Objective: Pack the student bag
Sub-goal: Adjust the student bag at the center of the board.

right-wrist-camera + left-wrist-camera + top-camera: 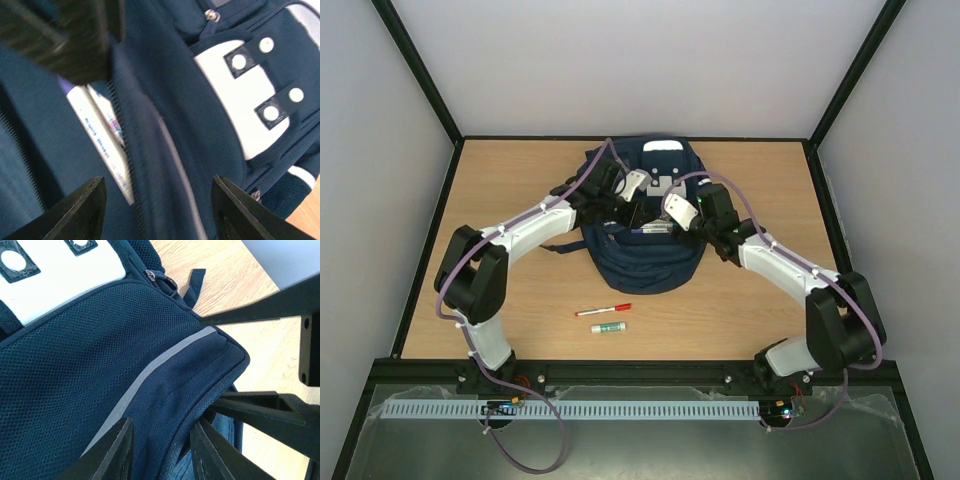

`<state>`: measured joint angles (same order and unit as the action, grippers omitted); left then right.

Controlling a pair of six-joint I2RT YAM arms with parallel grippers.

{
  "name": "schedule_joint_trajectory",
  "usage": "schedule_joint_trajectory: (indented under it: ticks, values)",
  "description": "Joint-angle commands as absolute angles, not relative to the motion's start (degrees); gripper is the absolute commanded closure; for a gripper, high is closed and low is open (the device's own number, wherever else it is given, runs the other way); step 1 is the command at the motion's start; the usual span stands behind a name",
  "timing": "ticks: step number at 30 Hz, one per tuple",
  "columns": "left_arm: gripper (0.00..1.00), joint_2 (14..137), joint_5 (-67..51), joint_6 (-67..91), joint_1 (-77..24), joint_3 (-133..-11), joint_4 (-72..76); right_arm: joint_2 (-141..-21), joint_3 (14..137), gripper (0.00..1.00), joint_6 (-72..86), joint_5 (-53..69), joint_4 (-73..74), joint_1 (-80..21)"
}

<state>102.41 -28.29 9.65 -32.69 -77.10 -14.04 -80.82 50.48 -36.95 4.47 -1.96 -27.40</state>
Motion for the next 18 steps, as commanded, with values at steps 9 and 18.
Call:
schedule_joint_trajectory:
  ticks: [9,18]
  values:
    - [0.66,103.5,-27.8,9.5,-31.7,-79.2,-12.9,-82.0,57.5,0.45,-36.8,-1.9,-2.9,-27.4]
    - [0.4,100.7,-24.5,10.6,-31.6,-79.7,-14.7,-89.3,63.5,0.54,-38.0,4.5,5.2,-27.4]
